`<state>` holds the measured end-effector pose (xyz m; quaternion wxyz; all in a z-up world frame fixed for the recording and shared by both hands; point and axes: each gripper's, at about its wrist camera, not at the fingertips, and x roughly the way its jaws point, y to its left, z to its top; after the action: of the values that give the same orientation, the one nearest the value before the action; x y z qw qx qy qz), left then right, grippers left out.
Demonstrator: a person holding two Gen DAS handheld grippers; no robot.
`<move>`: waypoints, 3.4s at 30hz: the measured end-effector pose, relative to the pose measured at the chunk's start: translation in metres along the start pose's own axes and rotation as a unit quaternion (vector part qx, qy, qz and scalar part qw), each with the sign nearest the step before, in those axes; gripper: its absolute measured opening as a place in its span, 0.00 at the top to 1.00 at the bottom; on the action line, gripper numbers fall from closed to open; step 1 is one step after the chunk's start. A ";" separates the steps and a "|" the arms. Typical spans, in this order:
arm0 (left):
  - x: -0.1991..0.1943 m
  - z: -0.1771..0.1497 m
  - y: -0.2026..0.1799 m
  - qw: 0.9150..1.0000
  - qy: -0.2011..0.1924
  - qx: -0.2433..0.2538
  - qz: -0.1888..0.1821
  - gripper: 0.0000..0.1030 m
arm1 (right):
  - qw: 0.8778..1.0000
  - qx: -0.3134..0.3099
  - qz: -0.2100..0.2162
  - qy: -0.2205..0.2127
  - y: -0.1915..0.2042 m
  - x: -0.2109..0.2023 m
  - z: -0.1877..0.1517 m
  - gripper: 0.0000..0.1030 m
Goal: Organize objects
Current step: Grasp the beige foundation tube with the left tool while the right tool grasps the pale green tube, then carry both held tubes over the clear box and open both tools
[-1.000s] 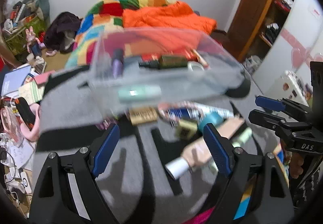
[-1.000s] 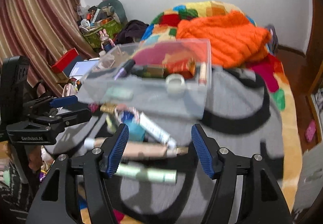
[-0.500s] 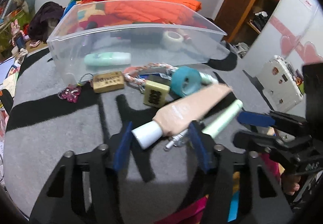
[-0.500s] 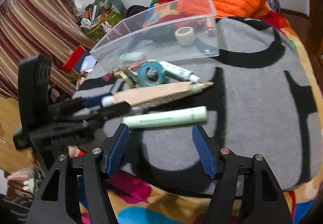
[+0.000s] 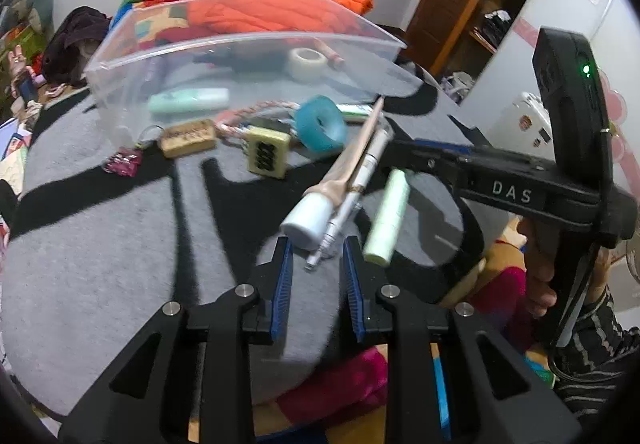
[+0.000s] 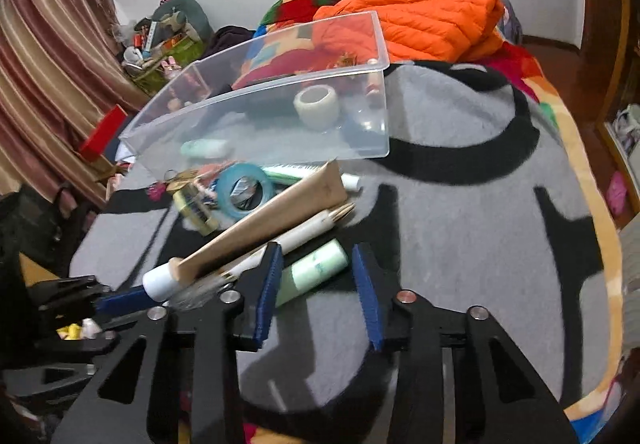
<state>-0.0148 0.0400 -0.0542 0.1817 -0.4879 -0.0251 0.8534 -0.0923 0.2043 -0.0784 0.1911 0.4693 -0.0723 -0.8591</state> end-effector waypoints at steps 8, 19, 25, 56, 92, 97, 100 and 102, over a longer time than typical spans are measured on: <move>-0.002 0.016 0.004 1.000 -0.012 0.022 0.019 0.49 | 1.000 0.027 0.009 -0.001 0.002 -0.014 -0.006 0.65; 0.027 0.029 0.010 1.000 0.000 0.015 -0.025 0.62 | 1.000 0.024 0.014 0.008 0.024 -0.008 -0.019 0.48; 0.017 0.018 0.014 0.999 -0.003 -0.003 -0.039 0.73 | 0.999 -0.028 -0.017 -0.003 0.035 -0.003 -0.022 0.55; 0.003 -0.002 -0.010 0.996 -0.031 0.060 0.052 0.78 | 0.996 -0.074 -0.050 -0.016 0.023 -0.017 -0.035 0.86; -0.120 0.094 -0.008 0.981 -0.187 0.024 0.035 0.80 | 0.988 -0.069 -0.006 -0.137 0.026 -0.081 0.058 0.86; -0.131 0.126 0.002 0.977 -0.208 0.018 0.047 0.80 | 0.988 -0.066 0.002 -0.138 0.024 -0.070 0.078 0.86; -0.134 0.146 0.009 0.974 -0.220 0.009 0.056 0.80 | 0.988 -0.066 0.000 -0.136 0.024 -0.061 0.091 0.86; -0.130 0.160 0.015 0.974 -0.222 0.001 0.054 0.80 | 0.989 -0.067 -0.001 -0.134 0.024 -0.054 0.100 0.86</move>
<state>-0.0938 0.0043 0.1330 0.1257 -0.2870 -0.0374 0.9489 -0.1432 0.1983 0.0257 0.2099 0.3363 -0.0387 -0.9172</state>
